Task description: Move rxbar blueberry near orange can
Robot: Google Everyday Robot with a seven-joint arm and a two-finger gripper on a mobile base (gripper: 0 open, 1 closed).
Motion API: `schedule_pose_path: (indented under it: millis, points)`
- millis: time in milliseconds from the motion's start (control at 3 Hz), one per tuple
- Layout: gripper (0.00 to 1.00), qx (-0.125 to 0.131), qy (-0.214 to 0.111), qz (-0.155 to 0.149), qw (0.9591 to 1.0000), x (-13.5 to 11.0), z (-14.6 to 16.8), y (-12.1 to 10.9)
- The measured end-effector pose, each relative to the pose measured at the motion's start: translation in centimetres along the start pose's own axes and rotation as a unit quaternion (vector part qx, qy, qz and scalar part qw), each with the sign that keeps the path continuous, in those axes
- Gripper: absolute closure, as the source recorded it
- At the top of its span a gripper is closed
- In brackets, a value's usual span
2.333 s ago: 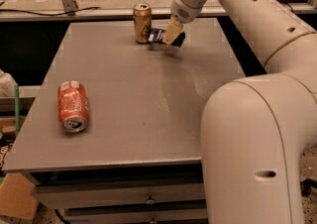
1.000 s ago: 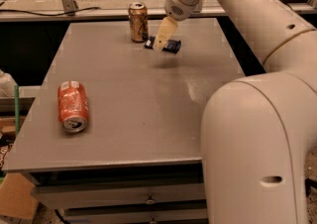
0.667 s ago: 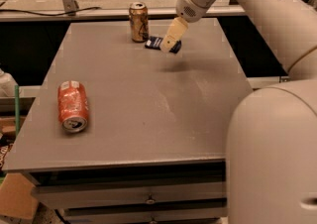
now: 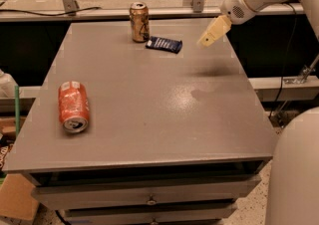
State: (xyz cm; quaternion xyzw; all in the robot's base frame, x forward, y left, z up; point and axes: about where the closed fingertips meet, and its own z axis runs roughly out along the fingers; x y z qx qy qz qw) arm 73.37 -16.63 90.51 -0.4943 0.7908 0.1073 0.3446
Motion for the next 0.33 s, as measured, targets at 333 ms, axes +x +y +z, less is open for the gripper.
schedule_pose_path:
  millis: [333]
  points:
    - [0.00,0.000,0.000,0.000,1.0000,0.00,0.01,0.00]
